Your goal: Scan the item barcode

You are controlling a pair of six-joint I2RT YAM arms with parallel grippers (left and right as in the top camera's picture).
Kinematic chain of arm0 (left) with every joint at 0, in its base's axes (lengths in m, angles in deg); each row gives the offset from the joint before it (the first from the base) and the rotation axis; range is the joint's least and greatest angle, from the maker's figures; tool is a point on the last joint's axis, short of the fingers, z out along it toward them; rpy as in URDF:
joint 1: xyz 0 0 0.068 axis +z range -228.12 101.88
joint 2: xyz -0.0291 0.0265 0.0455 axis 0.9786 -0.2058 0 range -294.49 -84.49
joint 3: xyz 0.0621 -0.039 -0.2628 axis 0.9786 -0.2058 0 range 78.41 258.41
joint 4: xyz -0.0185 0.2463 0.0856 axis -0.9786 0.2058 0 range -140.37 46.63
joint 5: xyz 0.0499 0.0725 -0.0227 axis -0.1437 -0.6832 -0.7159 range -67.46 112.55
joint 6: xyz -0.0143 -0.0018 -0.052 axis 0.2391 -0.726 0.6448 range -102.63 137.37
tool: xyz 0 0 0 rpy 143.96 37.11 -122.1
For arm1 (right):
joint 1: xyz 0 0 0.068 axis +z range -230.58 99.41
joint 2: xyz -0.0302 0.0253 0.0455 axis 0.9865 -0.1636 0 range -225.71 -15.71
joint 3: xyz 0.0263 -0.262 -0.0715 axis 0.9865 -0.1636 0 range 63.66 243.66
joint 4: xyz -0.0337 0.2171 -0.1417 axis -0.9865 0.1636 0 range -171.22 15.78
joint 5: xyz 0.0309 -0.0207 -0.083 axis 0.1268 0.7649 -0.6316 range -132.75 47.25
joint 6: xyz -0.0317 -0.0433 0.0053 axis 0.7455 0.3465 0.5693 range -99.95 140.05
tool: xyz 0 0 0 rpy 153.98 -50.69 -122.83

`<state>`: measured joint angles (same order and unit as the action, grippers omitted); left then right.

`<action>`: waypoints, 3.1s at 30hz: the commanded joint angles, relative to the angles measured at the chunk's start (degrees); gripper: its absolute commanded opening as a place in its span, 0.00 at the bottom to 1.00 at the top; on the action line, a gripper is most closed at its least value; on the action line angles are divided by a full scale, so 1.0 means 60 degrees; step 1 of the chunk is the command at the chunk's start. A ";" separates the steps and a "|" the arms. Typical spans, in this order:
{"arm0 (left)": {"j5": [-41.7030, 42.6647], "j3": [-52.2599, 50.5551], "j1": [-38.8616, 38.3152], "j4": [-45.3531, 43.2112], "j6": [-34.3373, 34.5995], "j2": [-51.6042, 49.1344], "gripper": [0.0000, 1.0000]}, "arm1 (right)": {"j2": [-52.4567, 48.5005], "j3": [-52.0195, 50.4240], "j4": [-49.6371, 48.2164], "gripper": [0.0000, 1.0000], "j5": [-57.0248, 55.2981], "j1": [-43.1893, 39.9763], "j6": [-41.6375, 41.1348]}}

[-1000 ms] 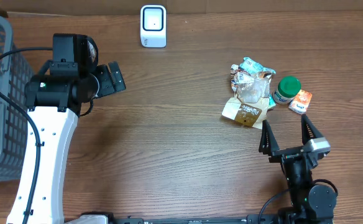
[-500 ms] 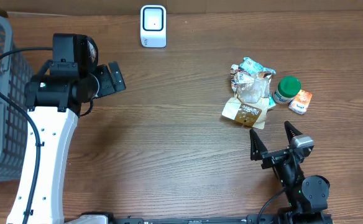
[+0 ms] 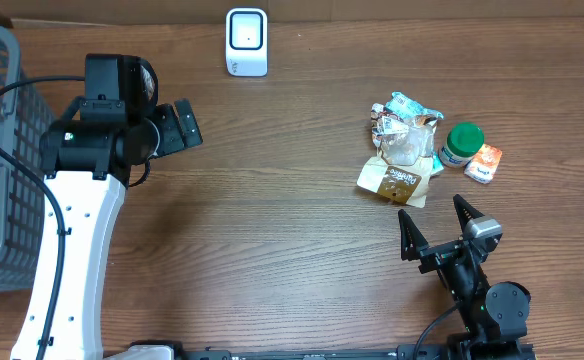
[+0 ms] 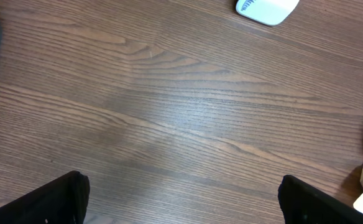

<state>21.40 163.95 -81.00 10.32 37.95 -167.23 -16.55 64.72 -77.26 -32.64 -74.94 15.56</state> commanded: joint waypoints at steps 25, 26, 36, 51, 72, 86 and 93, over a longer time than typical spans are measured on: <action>-0.0310 -0.3858 0.0579 -0.3187 -0.0237 0.6451 1.00 | 0.0113 -0.0102 -0.0055 1.00 0.0044 -0.0044 -0.0022; -0.0310 -0.4470 0.0678 -0.3738 -0.0313 0.6947 1.00 | 0.0113 -0.0102 -0.0055 1.00 0.0044 -0.0044 -0.0022; -0.0288 -0.9766 0.0929 -0.8448 -0.2189 1.1143 0.99 | 0.0113 -0.0102 -0.0055 1.00 0.0044 -0.0044 -0.0022; 0.0841 -1.3070 0.0929 -0.9661 -0.5490 1.3504 0.99 | 0.0113 -0.0102 -0.0058 1.00 0.0044 -0.0044 -0.0022; 0.2175 -1.4211 0.0914 -0.9584 -0.5708 1.3759 0.99 | 0.0113 -0.0102 -0.0058 1.00 0.0044 -0.0044 -0.0022; 0.2164 -1.4211 0.0914 -0.9584 -0.5712 1.3755 1.00 | 0.0113 -0.0102 -0.0055 1.00 0.0044 -0.0044 -0.0022; 0.2164 -1.4211 0.0914 -0.9584 -0.5712 1.3755 0.99 | 0.0113 -0.0102 -0.0055 1.00 0.0044 -0.0044 -0.0025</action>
<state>33.51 79.01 -75.75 -46.99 3.43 -85.44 -16.55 64.72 -77.30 -32.49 -74.94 15.56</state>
